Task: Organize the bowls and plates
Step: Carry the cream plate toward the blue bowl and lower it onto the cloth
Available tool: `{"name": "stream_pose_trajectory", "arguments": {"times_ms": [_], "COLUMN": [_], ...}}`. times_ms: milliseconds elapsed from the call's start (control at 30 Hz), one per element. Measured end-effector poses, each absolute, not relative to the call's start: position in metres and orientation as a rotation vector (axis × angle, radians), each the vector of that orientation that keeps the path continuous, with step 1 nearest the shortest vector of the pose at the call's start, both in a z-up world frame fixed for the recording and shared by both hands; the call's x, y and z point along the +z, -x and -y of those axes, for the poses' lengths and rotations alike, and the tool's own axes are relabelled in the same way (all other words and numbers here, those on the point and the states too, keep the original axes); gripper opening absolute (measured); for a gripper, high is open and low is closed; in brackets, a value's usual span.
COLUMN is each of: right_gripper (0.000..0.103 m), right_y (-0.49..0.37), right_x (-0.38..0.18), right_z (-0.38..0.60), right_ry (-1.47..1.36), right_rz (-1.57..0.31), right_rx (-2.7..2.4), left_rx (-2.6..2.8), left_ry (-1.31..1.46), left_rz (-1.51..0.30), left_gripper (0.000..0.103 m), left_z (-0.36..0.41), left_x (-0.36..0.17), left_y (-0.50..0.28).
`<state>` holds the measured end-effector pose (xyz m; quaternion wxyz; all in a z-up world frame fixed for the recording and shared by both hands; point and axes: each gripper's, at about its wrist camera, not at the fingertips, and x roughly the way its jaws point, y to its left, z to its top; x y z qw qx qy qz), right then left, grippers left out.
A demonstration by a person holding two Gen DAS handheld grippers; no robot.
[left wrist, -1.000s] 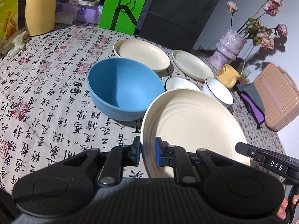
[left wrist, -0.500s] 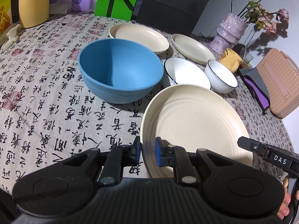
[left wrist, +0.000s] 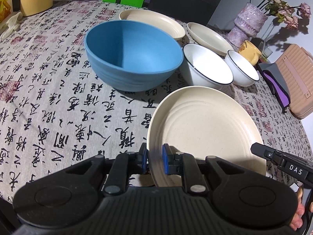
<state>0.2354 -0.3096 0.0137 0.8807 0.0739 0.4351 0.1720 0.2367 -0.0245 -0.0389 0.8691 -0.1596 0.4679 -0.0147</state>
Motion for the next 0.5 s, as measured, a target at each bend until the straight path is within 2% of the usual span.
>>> {"name": "stream_pose_trajectory", "arguments": {"times_ms": [500], "right_gripper": [0.008], "right_y": [-0.235], "right_x": [-0.005], "right_z": [0.307], "right_ry": [-0.182], "right_rz": [-0.894], "right_rx": [0.334], "left_rx": [-0.036], "left_ry": [0.329], "left_rz": [-0.973], "left_gripper": [0.016], "left_z": [0.021], "left_x": [-0.05], "left_y": [-0.238]}}
